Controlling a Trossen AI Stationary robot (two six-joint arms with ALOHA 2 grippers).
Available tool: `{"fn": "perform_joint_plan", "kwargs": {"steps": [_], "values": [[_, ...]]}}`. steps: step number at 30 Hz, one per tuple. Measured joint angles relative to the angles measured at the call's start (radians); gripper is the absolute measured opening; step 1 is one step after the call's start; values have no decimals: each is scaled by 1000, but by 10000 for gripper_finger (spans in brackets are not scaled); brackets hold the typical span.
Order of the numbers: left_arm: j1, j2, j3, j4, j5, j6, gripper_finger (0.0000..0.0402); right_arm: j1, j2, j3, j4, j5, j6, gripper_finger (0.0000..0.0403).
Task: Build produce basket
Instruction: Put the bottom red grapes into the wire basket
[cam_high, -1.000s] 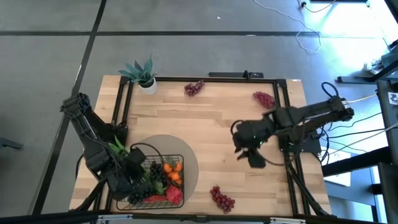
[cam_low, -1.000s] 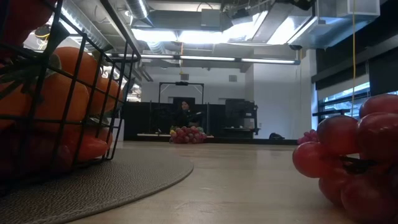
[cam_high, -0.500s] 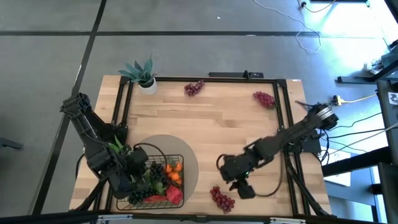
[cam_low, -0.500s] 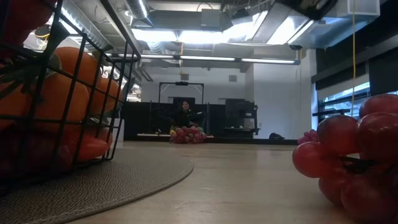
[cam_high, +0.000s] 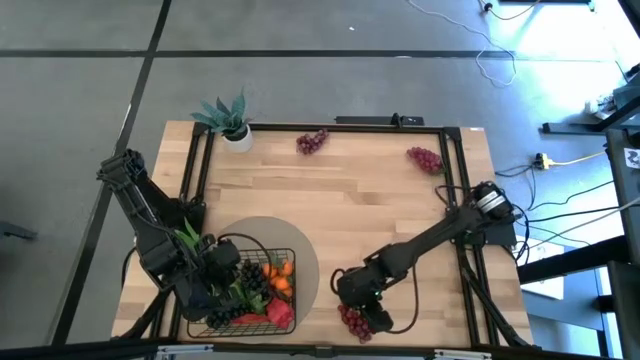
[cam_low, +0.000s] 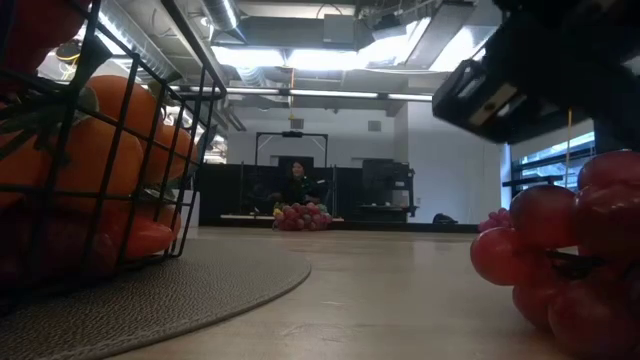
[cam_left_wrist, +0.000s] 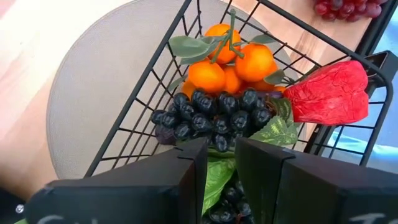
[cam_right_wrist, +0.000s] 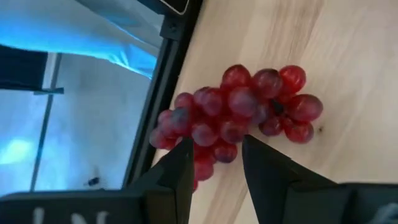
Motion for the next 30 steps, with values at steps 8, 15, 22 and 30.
{"fn": "perform_joint_plan", "kwargs": {"steps": [8,15,22,30], "values": [[-2,0,0,0,0,7,71,-2,44,0,43,0,-55,121],[-2,0,0,0,0,7,71,-8,70,0,60,0,-83,121],[-2,0,0,0,0,7,71,-16,75,0,69,4,-77,121],[-2,0,0,0,0,7,71,-15,75,0,73,7,-25,84]]}}
